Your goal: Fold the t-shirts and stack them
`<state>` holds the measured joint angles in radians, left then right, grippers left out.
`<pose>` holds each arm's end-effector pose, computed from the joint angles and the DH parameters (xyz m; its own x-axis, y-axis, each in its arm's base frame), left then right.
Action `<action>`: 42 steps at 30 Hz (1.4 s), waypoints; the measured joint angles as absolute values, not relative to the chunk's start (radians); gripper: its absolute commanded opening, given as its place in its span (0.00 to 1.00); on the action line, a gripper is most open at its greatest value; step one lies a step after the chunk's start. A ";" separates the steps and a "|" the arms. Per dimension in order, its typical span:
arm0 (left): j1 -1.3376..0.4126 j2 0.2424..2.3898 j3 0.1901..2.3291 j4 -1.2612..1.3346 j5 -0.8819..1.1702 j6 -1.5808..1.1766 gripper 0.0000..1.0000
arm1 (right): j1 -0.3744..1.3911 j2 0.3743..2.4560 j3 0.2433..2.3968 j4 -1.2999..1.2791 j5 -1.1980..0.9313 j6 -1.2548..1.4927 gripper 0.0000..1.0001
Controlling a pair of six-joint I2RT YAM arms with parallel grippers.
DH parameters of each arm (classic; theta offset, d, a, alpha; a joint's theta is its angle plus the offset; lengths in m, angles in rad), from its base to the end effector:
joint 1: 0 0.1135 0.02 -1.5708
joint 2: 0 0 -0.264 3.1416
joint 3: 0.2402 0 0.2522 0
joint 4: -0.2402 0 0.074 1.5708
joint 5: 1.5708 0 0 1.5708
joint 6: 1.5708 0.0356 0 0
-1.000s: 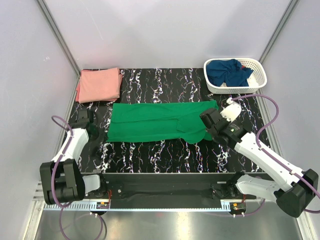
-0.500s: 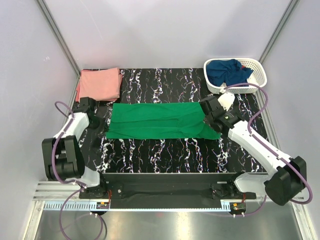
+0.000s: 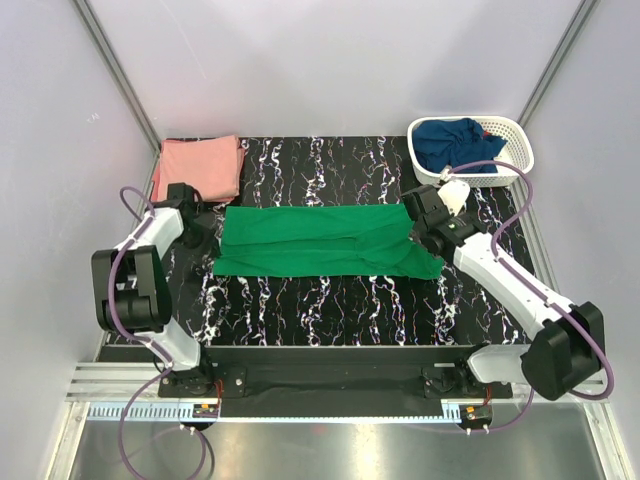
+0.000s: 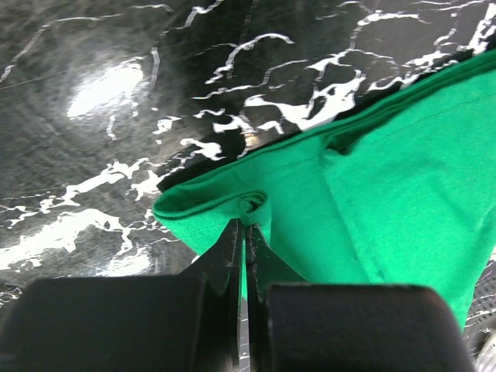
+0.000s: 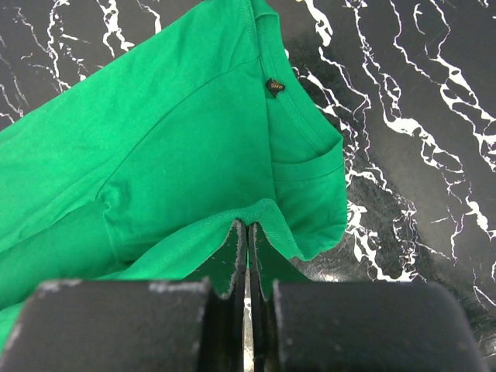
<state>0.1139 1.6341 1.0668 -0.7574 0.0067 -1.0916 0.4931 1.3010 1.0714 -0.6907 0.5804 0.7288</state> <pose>0.3003 0.0341 0.1896 -0.3449 -0.9326 -0.1066 -0.9067 0.3604 -0.2192 0.2424 0.1081 0.2880 -0.5917 0.3143 -0.7424 0.3898 0.9176 0.0778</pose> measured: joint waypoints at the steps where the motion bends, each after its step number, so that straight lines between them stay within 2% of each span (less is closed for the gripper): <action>1: 0.111 1.642 1.078 -0.762 0.006 -1.091 0.00 | 0.489 1.306 1.074 -0.690 0.580 0.727 0.00; 12: 0.074 1.689 1.184 -0.820 -0.039 -1.084 0.00 | 0.478 1.343 1.089 -0.676 0.537 0.711 0.00; 42: 0.015 1.765 1.277 -0.939 -0.168 -1.150 0.00 | 0.477 1.317 1.074 -0.704 0.553 0.669 0.00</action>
<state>0.0147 1.7653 1.2770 -0.9394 -0.1680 -1.1500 0.4767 1.3174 1.0740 -0.7040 0.5533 0.6689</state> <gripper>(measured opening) 0.012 0.012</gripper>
